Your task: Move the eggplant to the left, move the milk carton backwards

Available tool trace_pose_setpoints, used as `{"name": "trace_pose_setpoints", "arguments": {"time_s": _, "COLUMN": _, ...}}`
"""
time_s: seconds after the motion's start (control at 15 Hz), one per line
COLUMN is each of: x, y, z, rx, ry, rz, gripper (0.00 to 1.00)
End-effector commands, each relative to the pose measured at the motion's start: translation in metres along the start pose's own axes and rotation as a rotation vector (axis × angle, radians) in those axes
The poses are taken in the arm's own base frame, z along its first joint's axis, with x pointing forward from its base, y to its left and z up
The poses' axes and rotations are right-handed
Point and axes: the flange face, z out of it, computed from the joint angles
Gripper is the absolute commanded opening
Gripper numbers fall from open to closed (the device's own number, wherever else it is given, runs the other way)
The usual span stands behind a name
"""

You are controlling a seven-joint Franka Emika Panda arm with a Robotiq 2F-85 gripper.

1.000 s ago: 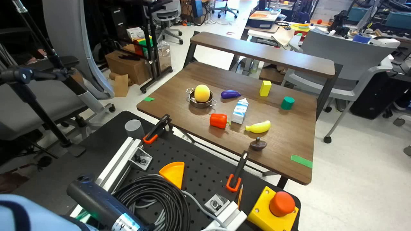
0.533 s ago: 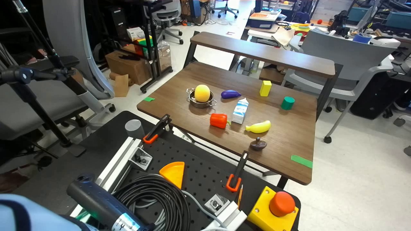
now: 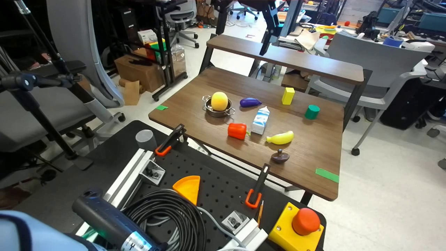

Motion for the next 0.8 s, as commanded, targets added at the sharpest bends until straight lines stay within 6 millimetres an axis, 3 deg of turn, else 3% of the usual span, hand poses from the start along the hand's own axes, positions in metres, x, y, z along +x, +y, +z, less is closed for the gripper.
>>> {"name": "trace_pose_setpoints", "arguments": {"time_s": 0.0, "x": 0.06, "y": 0.022, "z": 0.035, "rx": 0.155, "ry": -0.043, "rz": 0.123, "gripper": 1.0}}
{"name": "trace_pose_setpoints", "arguments": {"time_s": 0.27, "x": 0.118, "y": 0.013, "z": 0.092, "rx": 0.264, "ry": -0.125, "rz": 0.302, "gripper": 1.0}}
{"name": "trace_pose_setpoints", "arguments": {"time_s": 0.73, "x": 0.202, "y": -0.004, "z": 0.174, "rx": 0.197, "ry": -0.137, "rz": 0.601, "gripper": 1.0}}
